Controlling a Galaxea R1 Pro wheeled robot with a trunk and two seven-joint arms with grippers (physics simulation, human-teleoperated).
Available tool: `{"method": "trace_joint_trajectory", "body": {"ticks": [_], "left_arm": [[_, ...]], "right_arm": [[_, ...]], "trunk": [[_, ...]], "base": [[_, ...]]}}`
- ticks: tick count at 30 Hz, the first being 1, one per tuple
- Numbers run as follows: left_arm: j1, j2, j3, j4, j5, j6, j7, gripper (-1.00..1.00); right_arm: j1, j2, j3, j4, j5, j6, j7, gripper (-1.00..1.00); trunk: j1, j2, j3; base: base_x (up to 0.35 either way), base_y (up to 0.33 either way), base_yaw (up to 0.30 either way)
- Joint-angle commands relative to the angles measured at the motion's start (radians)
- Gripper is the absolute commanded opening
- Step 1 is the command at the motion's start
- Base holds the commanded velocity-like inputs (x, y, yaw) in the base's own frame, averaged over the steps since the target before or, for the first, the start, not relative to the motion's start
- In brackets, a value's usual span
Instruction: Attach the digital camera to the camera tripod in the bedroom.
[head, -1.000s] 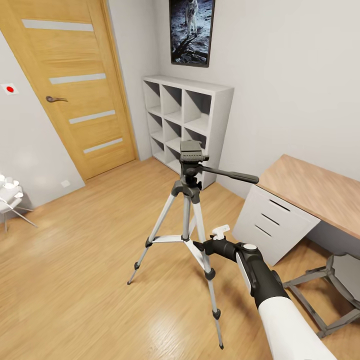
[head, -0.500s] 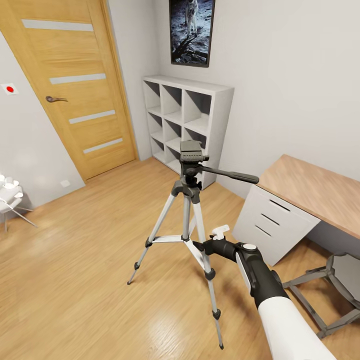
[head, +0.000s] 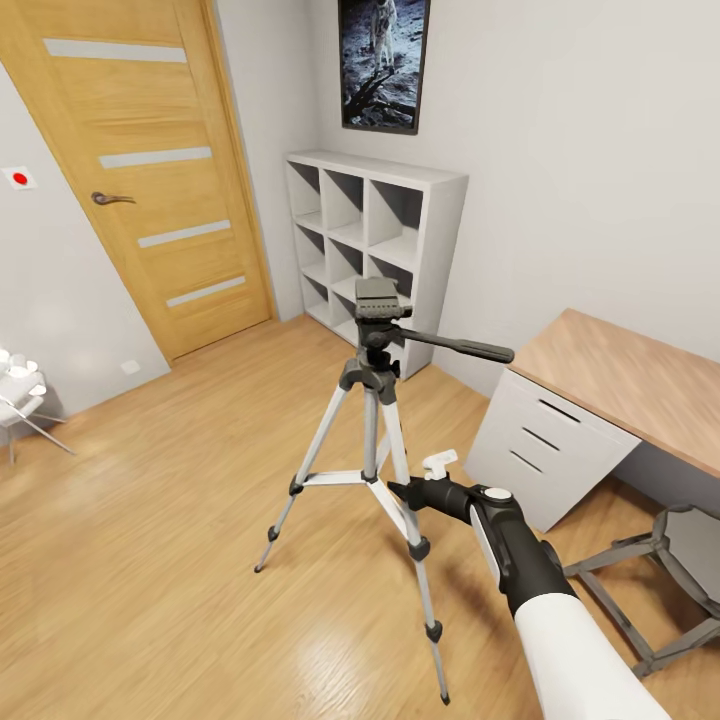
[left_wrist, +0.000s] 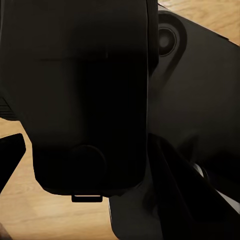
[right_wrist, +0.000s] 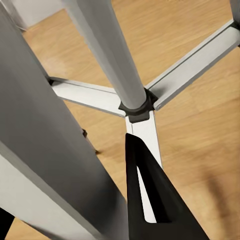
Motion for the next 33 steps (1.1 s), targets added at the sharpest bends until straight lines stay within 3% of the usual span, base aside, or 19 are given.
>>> {"method": "trace_joint_trajectory", "body": {"ticks": [1, 19, 26, 27, 28, 30, 31, 33], "left_arm": [[-0.001, 0.000, -0.007, 0.001, 0.008, -0.003, -0.004, -1.00], [-0.001, -0.001, -0.004, 0.005, 0.021, -0.005, -0.002, -1.00], [-0.001, 0.009, -0.007, -0.010, 0.008, -0.011, -0.010, -1.00], [-0.001, 0.058, -0.007, -0.126, 0.007, -0.008, -0.007, -1.00], [-0.001, 0.070, -0.007, -0.154, 0.007, -0.006, -0.007, -1.00], [-0.001, 0.135, -0.006, -0.271, 0.007, 0.009, -0.008, -1.00], [-0.001, 0.153, -0.006, -0.300, 0.007, 0.019, -0.008, -1.00], [-0.002, 0.227, -0.003, -0.418, 0.008, 0.102, -0.008, -1.00]], "right_arm": [[-0.001, 0.002, -0.006, -0.001, 0.009, 0.005, 0.008, -1.00], [-0.001, 0.003, -0.006, 0.012, 0.005, -0.004, -0.029, -1.00], [-0.001, -0.001, -0.007, 0.014, 0.002, -0.007, -0.030, -1.00], [-0.001, -0.005, -0.007, 0.015, 0.002, -0.007, -0.028, -1.00], [-0.001, -0.005, -0.007, 0.015, 0.002, -0.007, -0.028, -1.00], [-0.001, -0.007, -0.007, 0.015, 0.002, -0.007, -0.027, -1.00], [-0.001, -0.007, -0.007, 0.015, 0.002, -0.007, -0.027, -1.00], [-0.001, -0.007, -0.007, 0.015, 0.002, -0.007, -0.027, -1.00]], "trunk": [[0.001, -0.002, -0.002], [0.001, -0.002, -0.002], [0.001, -0.002, -0.002], [0.001, -0.002, -0.002], [0.001, -0.002, -0.002], [0.001, -0.002, -0.002], [0.001, -0.002, -0.002], [0.001, -0.002, -0.002]], "base": [[0.000, 0.000, 0.000], [0.000, 0.000, 0.000], [0.000, 0.000, 0.000], [0.000, 0.000, 0.000], [0.000, 0.000, 0.000], [0.000, 0.000, 0.000], [0.000, 0.000, 0.000], [0.000, 0.000, 0.000]]}}
